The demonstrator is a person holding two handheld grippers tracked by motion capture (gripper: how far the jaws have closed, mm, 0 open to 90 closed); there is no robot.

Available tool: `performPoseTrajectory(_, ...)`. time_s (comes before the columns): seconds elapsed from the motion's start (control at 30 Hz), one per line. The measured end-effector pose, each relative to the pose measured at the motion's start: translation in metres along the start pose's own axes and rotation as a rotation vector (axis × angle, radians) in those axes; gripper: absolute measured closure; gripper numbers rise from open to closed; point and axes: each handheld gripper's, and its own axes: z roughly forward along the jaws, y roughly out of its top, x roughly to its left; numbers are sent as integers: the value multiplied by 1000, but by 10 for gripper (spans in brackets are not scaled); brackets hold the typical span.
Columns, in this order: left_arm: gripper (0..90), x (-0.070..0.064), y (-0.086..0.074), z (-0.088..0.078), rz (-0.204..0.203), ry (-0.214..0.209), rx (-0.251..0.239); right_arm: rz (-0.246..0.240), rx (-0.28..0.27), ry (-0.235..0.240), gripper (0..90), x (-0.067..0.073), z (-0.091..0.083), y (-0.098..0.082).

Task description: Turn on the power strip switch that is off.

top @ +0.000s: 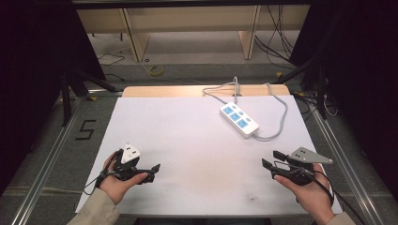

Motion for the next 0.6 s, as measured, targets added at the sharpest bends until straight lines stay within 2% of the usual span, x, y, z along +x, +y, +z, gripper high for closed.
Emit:
performPoseTrajectory(0.1, 94, 0, 0, 0, -2, 2, -1, -12, 14, -7, 510, 1, 1, 0)
performPoseTrajectory(0.17, 106, 1, 0, 0, -3, 5, 0, -16, 27, -6, 622, 1, 3, 1)
performPoseTrajectory(0.2, 106, 0, 0, 1, -2, 6, 0, -16, 27, -6, 622, 1, 3, 1)
performPoseTrajectory(0.27, 114, 0, 0, 1, -4, 5, 1, -20, 23, -16, 724, 1, 2, 2)
performPoseTrajectory(0.3, 119, 0, 0, 2, -6, 4, -1, -17, 22, -29, 806, 0, 2, 4)
performPoseTrajectory(0.33, 121, 0, 0, 2, -6, 4, -1, -17, 22, -29, 806, 0, 2, 4)
performPoseTrajectory(0.43, 132, 0, 1, 3, -12, 5, 0, -9, 20, -51, 900, -4, 5, 7)
performPoseTrajectory(0.6, 136, -1, 1, 5, -11, 0, 2, -5, 30, -69, 900, -10, 14, 14)
